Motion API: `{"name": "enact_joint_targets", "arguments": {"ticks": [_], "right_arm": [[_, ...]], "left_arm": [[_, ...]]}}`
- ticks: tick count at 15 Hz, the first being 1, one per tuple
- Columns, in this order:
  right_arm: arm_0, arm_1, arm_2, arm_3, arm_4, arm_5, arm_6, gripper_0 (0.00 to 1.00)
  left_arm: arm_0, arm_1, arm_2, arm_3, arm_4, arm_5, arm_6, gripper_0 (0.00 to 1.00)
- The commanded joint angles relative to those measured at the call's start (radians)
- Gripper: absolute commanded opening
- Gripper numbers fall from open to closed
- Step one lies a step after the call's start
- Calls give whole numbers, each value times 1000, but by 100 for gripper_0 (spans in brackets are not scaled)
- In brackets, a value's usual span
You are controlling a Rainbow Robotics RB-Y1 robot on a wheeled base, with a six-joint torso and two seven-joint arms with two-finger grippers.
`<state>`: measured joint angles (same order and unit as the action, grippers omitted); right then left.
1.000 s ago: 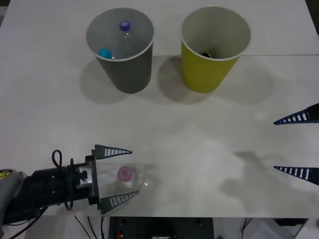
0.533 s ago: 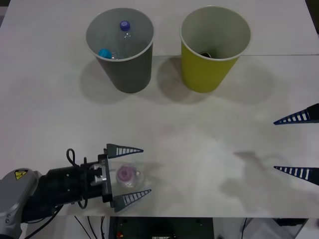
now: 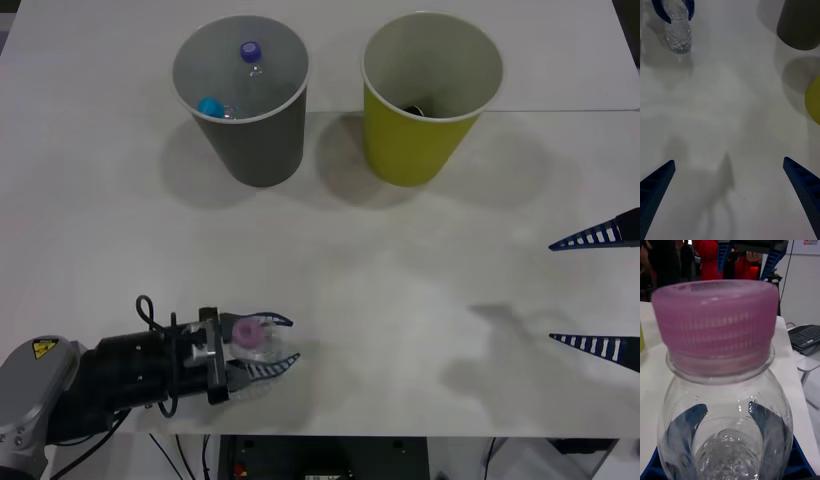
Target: Put the can into the green bin and the plastic bottle into the gray bin
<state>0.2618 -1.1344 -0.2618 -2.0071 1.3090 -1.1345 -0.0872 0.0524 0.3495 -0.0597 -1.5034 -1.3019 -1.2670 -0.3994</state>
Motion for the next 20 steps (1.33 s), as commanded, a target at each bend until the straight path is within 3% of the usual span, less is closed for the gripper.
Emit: {"name": "enact_joint_targets", "arguments": {"ticks": [1, 3, 7, 11, 17, 20], "right_arm": [[0, 0, 0, 0, 0, 0, 0, 100], [0, 0, 0, 0, 0, 0, 0, 100], [0, 0, 0, 0, 0, 0, 0, 100], [0, 0, 0, 0, 0, 0, 0, 100], [0, 0, 0, 0, 0, 0, 0, 100], [0, 0, 0, 0, 0, 0, 0, 100]], "left_arm": [[0, 5, 21, -14, 10, 1, 40, 0], [9, 40, 41, -98, -16, 11, 189, 0], [37, 123, 118, -325, -151, 20, 539, 0], [38, 190, 166, -454, -220, 20, 761, 0], [32, 269, 207, -719, -465, 17, 1151, 0], [-3, 348, 218, -767, -481, 17, 1321, 0]]}}
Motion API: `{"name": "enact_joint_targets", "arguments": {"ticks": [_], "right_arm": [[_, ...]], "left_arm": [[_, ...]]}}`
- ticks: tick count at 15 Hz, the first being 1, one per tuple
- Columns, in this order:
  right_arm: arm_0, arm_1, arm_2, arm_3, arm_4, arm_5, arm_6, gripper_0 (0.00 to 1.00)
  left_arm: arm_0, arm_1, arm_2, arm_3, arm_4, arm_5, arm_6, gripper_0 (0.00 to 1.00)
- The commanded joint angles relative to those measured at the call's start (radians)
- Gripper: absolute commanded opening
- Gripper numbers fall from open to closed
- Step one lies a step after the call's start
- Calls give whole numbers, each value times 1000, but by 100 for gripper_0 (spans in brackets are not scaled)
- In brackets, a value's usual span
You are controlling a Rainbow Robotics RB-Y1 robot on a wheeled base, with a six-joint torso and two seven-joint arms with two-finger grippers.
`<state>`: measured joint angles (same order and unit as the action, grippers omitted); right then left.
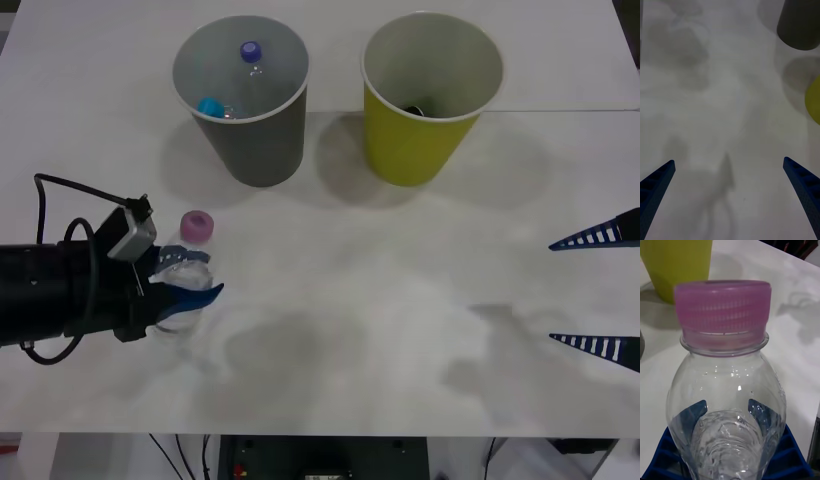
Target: Put the can into the green bin and the plastic bottle into the gray bin
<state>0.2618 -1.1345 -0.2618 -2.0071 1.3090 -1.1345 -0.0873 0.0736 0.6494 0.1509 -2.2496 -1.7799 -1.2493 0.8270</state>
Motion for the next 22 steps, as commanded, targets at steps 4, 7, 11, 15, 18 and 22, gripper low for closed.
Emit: {"name": "enact_joint_targets", "arguments": {"ticks": [4, 7, 11, 15, 18, 22], "right_arm": [[0, 0, 0, 0, 0, 0, 0, 100], [0, 0, 0, 0, 0, 0, 0, 100], [0, 0, 0, 0, 0, 0, 0, 100], [0, 0, 0, 0, 0, 0, 0, 100], [0, 0, 0, 0, 0, 0, 0, 100], [0, 0, 0, 0, 0, 0, 0, 100]], "left_arm": [[-100, 170, 15, -25, 11, 1, 268, 0], [-175, 271, 13, -25, 33, 1, 380, 0], [-284, 389, 13, 4, 89, -1, 463, 0], [-477, 457, -44, 196, 226, -1, 463, 0], [-652, 493, -160, 324, 263, -4, 463, 0], [-930, 497, -350, 493, 269, -68, 465, 0]]}}
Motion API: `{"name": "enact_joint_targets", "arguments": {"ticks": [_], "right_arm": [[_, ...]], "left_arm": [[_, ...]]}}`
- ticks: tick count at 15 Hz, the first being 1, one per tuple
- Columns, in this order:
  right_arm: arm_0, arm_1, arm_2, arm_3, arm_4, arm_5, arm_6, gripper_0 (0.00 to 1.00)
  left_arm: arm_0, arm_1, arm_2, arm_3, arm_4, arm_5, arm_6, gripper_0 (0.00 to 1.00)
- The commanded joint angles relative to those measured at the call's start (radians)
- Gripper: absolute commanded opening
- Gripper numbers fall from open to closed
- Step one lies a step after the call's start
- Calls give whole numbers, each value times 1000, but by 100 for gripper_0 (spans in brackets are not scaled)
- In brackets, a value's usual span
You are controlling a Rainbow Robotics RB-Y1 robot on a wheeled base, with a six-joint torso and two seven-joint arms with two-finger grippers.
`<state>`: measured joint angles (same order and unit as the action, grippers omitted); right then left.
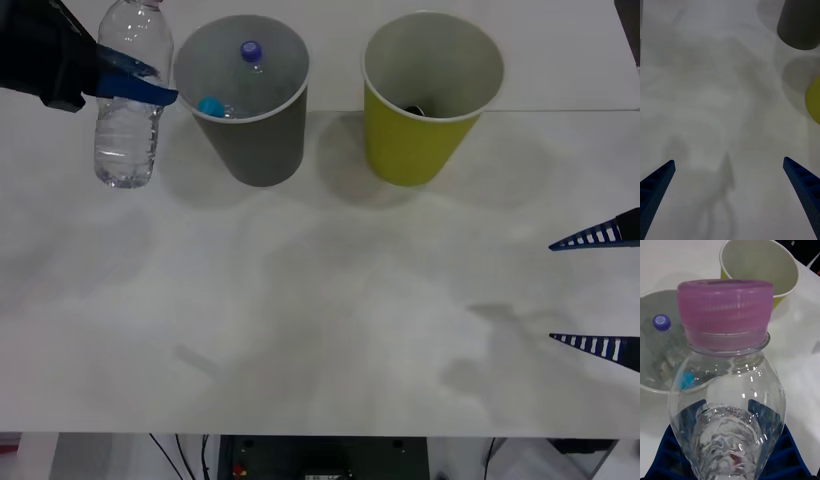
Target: Put the can into the green bin and the plastic bottle into the gray bin
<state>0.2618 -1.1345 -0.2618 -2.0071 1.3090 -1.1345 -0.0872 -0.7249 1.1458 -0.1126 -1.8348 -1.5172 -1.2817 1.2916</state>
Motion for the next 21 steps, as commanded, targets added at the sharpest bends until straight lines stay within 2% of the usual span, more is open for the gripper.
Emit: {"name": "enact_joint_targets", "arguments": {"ticks": [1, 4, 6, 9, 11, 14, 17, 19, 21], "right_arm": [[0, 0, 0, 0, 0, 0, 0, 100], [0, 0, 0, 0, 0, 0, 0, 100], [0, 0, 0, 0, 0, 0, 0, 100], [0, 0, 0, 0, 0, 0, 0, 100], [0, 0, 0, 0, 0, 0, 0, 100], [0, 0, 0, 0, 0, 0, 0, 100], [0, 0, 0, 0, 0, 0, 0, 100], [0, 0, 0, 0, 0, 0, 0, 100], [0, 0, 0, 0, 0, 0, 0, 100]], "left_arm": [[-183, -1, -127, 114, 15, -36, 0, 0], [-373, -35, -269, 284, 41, -36, 2, 0], [-493, -83, -349, 431, 38, -33, 2, 0], [-613, -149, -438, 580, 31, -10, 0, 0], [-654, -198, -447, 654, 5, -5, 0, 0], [-697, -271, -447, 729, -84, -4, -3, 0], [-711, -294, -447, 787, -80, -2, -31, 2], [-711, -294, -447, 806, -43, 1, -40, 100], [-711, -294, -447, 806, -35, -1, -43, 100]]}}
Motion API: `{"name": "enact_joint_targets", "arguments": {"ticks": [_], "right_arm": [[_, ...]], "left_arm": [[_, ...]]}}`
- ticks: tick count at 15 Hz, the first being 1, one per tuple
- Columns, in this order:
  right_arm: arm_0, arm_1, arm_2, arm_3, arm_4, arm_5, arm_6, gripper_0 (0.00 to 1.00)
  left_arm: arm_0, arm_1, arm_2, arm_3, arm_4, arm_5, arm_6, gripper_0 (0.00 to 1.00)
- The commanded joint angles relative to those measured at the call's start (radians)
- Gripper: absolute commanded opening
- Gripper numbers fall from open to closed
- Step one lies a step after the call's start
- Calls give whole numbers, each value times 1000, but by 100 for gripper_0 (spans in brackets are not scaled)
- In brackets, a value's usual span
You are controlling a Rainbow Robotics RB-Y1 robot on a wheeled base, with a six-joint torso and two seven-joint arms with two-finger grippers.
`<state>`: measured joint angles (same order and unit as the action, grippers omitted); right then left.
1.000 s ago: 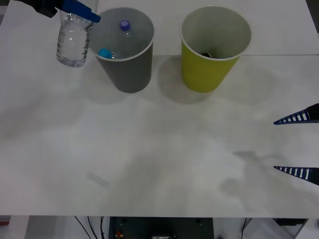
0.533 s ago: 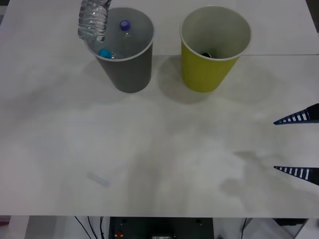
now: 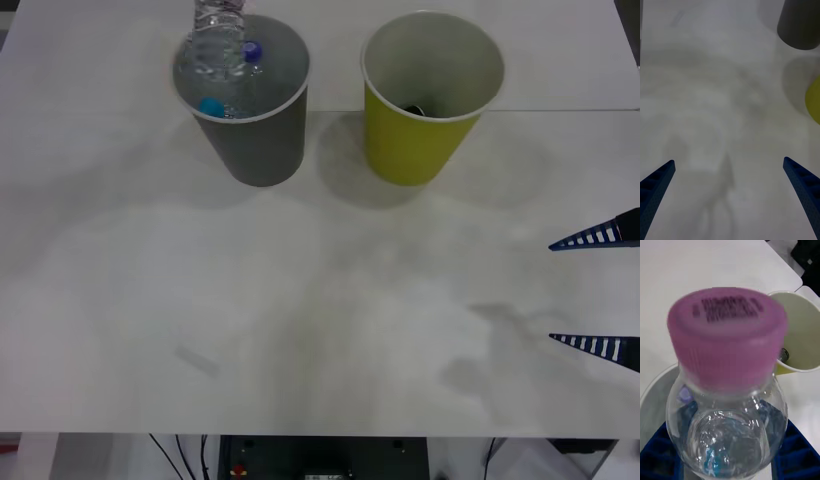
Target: Put the can into the green bin and the plastic bottle into the gray bin
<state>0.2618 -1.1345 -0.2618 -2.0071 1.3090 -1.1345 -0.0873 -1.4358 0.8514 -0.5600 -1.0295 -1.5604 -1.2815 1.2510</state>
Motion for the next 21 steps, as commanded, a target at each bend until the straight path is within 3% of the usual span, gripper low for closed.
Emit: {"name": "enact_joint_targets", "arguments": {"ticks": [1, 5, 7, 9, 10, 12, 15, 18, 21], "right_arm": [[0, 0, 0, 0, 0, 0, 0, 100], [0, 0, 0, 0, 0, 0, 0, 100], [0, 0, 0, 0, 0, 0, 0, 100], [0, 0, 0, 0, 0, 0, 0, 100], [0, 0, 0, 0, 0, 0, 0, 100], [0, 0, 0, 0, 0, 0, 0, 100], [0, 0, 0, 0, 0, 0, 0, 100], [0, 0, 0, 0, 0, 0, 0, 100], [0, 0, 0, 0, 0, 0, 0, 100]], "left_arm": [[0, 5, 0, 0, 25, -2, -2, 100], [20, 113, 0, -1, 152, -111, -90, 100], [106, 244, 5, -24, 278, -116, -170, 100], [213, 360, 46, -32, 332, -113, -272, 100], [295, 425, 100, -32, 345, -113, -351, 100], [436, 476, 235, -32, 332, -121, -449, 100], [634, 439, 489, -55, 224, -180, -570, 100], [789, 333, 709, -208, 63, -243, -653, 100], [980, 232, 911, -457, -92, -289, -783, 100]]}}
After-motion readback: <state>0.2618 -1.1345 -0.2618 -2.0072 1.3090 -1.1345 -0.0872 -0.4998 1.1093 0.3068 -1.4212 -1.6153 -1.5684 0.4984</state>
